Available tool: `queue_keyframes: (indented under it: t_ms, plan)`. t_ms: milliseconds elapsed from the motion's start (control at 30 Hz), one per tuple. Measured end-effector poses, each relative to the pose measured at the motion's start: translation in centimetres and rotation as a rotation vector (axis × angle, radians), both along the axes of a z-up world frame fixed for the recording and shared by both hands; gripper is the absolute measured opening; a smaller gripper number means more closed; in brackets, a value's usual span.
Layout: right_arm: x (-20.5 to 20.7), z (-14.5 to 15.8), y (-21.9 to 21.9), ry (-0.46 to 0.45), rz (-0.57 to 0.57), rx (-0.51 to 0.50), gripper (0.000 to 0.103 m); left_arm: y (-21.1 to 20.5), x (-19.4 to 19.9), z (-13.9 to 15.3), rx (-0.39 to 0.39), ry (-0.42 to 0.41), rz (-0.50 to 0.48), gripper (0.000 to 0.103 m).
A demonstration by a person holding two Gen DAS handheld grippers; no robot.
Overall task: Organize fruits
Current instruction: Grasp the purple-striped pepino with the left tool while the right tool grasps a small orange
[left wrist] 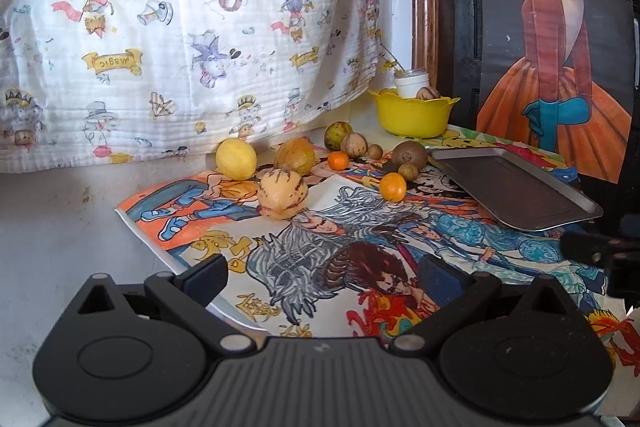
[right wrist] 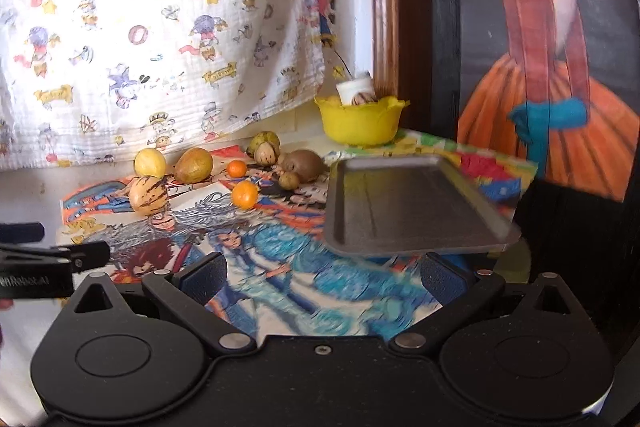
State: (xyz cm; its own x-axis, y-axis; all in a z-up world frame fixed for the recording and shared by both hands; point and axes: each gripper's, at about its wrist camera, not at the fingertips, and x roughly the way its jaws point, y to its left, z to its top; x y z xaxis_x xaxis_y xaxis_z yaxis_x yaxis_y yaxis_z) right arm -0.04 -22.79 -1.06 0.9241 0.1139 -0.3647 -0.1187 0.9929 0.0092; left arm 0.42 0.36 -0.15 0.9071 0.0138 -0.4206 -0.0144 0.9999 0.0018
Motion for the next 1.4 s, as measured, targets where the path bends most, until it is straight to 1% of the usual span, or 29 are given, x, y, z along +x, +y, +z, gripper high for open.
queue_keyframes:
  t_ms: [133,300,533,633,767,833,867,967,1067,1267,1333,1400]
  plan:
    - [1.0,1.6,-0.7,-0.012,0.089,-0.056,0.103,1.2,1.2,0.6,-0.017,0.031,-0.008,0.103]
    - [2.7,4.0,-0.8,-0.015,0.229,-0.116,0.103,3.3,3.1,1.7,-0.022,0.037,-0.006,0.103]
    - [6.0,6.9,1.0,-0.005,0.362,-0.223,0.103,6.3,6.7,3.1,-0.038,0.081,-0.029,0.103]
    - [8.3,7.9,1.9,0.024,0.416,-0.237,0.103,7.2,8.3,3.6,-0.066,0.111,-0.046,0.103]
    - [11.9,8.7,3.4,0.078,0.478,-0.236,0.103,7.9,10.3,4.0,-0.1,0.125,-0.054,0.103]
    - [13.4,8.2,4.3,0.095,0.519,-0.268,0.103,8.0,11.2,3.8,-0.107,0.129,-0.047,0.103]
    - [14.0,7.7,4.8,0.097,0.54,-0.301,0.103,8.0,11.7,3.7,-0.108,0.134,-0.045,0.103]
    - [15.6,6.1,5.9,0.102,0.57,-0.358,0.102,7.9,12.8,3.0,-0.099,0.146,-0.049,0.103]
    - [17.3,4.6,6.5,0.136,0.59,-0.355,0.102,7.7,13.7,2.1,-0.1,0.17,-0.058,0.103]
    - [19.6,2.3,7.4,0.191,0.6,-0.328,0.095,7.3,15.3,0.6,-0.106,0.205,-0.058,0.102]
    - [20.3,1.8,7.8,0.208,0.606,-0.331,0.087,7.0,15.7,0.4,-0.096,0.208,-0.052,0.102]
    - [20.9,1.1,8.1,0.226,0.609,-0.33,0.083,6.7,16.1,0.3,-0.087,0.211,-0.056,0.1]
